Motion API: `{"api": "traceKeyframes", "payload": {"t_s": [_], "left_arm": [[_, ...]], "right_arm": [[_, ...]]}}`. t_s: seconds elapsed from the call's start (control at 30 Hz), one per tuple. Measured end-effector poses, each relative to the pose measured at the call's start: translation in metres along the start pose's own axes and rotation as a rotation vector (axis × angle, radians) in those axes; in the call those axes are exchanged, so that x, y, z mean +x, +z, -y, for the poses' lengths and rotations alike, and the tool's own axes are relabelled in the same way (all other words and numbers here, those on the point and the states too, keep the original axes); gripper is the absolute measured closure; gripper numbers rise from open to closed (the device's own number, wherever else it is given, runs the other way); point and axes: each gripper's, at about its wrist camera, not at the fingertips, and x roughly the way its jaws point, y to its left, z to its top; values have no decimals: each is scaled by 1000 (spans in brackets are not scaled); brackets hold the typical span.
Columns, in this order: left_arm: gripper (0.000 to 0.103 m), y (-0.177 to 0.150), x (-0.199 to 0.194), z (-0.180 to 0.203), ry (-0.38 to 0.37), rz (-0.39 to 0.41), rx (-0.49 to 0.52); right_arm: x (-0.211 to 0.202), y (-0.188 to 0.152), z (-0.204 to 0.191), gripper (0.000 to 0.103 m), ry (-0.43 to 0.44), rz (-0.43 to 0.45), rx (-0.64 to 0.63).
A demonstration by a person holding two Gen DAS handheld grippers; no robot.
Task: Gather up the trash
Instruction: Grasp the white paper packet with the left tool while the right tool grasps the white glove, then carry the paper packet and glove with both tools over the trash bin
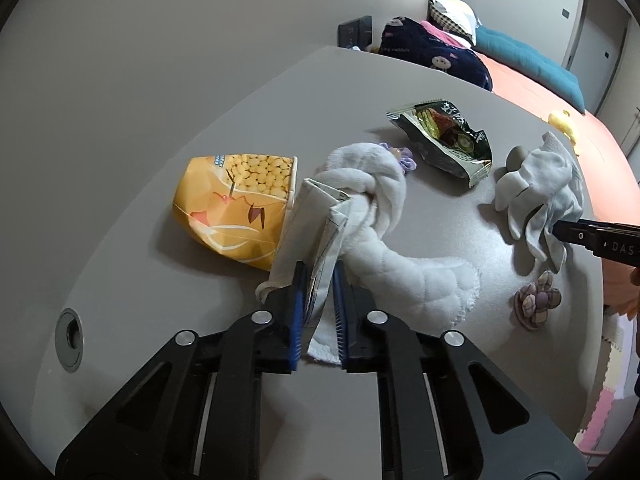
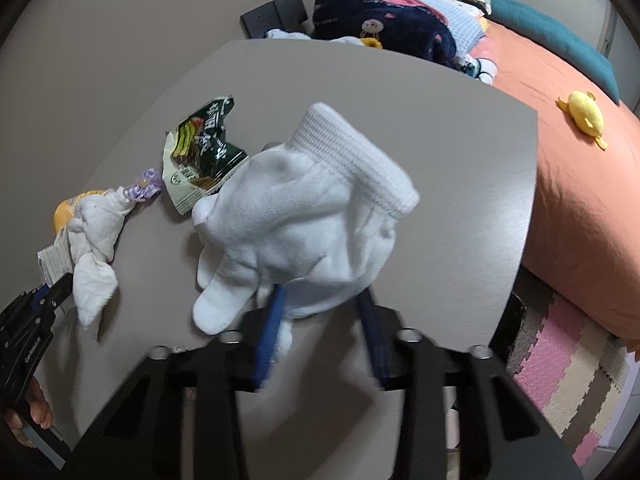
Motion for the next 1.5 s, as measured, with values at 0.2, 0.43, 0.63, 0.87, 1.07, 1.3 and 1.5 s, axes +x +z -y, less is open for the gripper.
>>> {"api": "traceKeyframes", "payload": {"t_s": [0.2,0.43,0.63,0.87,1.07,1.3,1.5], "left_arm": [[92,-2,-5,-4,0,10,-24],[92,-1,-20,-6,8,32,-43],[92,1,-35,-4,3,62,-55],[92,3,-53,4,-2,95,-57],[92,9,-63,19,-9,113,-37],[92,14,-73,50,-28,129,10],[92,17,-78,73,-41,137,41]], "right_arm": [[-8,-2,-2,98,5,27,-9],[-39,5,-3,98,8,93,-25],[-69,15,-6,98,-4,159,-44],[-106,24,-1,98,-16,240,-47],[-132,24,12,98,-15,284,-36],[-149,18,32,98,-16,310,-13],[-163,10,51,98,-25,328,7]]}}
